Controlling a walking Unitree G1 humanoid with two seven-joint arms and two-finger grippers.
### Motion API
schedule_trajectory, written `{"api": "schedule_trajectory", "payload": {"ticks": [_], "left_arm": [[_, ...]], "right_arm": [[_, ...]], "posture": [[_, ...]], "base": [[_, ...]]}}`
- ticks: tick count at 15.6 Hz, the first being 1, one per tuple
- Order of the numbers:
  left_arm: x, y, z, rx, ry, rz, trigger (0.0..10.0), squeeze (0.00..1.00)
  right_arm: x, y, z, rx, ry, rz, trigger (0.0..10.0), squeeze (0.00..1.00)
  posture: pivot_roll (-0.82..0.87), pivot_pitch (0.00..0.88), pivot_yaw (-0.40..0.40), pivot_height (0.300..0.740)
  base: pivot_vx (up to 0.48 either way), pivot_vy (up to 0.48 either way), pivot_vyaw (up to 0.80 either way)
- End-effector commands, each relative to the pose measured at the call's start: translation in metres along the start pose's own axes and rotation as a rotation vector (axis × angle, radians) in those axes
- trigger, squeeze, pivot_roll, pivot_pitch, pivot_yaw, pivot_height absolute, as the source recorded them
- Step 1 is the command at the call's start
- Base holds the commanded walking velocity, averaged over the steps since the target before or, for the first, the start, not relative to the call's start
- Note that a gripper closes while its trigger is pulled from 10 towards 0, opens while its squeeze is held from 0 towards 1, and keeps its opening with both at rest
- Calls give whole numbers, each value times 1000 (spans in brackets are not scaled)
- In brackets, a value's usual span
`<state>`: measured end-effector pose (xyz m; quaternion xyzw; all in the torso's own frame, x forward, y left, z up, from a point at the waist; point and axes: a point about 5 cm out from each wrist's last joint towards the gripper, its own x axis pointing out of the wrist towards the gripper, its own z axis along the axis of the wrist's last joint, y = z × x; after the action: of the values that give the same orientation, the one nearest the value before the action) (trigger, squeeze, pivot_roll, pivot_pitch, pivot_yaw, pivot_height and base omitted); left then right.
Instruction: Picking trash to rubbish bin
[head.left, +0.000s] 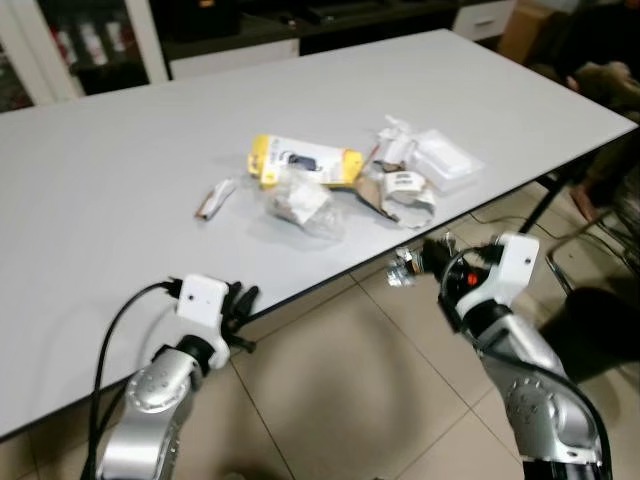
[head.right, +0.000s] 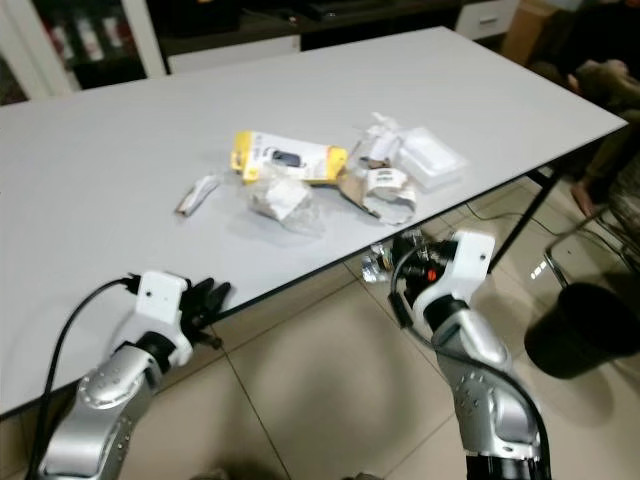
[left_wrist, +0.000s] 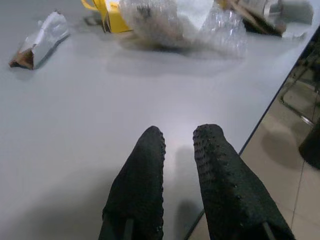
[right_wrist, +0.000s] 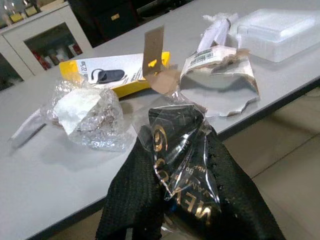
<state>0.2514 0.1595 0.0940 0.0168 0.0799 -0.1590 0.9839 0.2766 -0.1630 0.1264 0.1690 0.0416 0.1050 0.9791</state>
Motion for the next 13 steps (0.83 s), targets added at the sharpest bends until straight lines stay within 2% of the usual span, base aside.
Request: {"api": "schedule_trajectory", "payload": {"ticks": [1, 2, 4, 5, 7, 8, 13], "left_arm": [[-1, -5, 15, -51, -45, 27, 10000, 0], [-6, -7, 28, -149, -62, 58, 10000, 0], [-5, -8, 35, -189, -41, 71, 10000, 0], [-2, -9, 37, -121, -22, 41, 10000, 0], [6, -2, 41, -60, -22, 75, 10000, 0], [7, -2, 45, -58, -45, 52, 10000, 1000], [8, -9, 51, -77, -66, 10, 10000, 1000]], "right_arm": [[-4, 0, 11, -80, -84, -35, 10000, 0], [-7, 5, 18, -99, -133, -70, 10000, 0], [-10, 8, 21, -103, -150, -82, 10000, 0], [-12, 8, 19, -118, -149, -95, 10000, 0], [-15, 9, 8, -169, -118, -108, 10000, 0], [-16, 11, 3, -174, -96, -118, 10000, 0], [-13, 11, -5, -203, -65, -130, 10000, 0]], "posture": [[12, 74, -63, 740], [-14, 75, -46, 740], [-27, 72, -38, 740], [-25, 72, -36, 740], [-41, 69, -24, 740], [-42, 62, -23, 740], [-36, 55, -28, 740]], "base": [[0, 0, -800], [0, 0, -800], [0, 0, -800], [0, 0, -800], [0, 0, -800], [0, 0, -800], [0, 0, -800]]}}
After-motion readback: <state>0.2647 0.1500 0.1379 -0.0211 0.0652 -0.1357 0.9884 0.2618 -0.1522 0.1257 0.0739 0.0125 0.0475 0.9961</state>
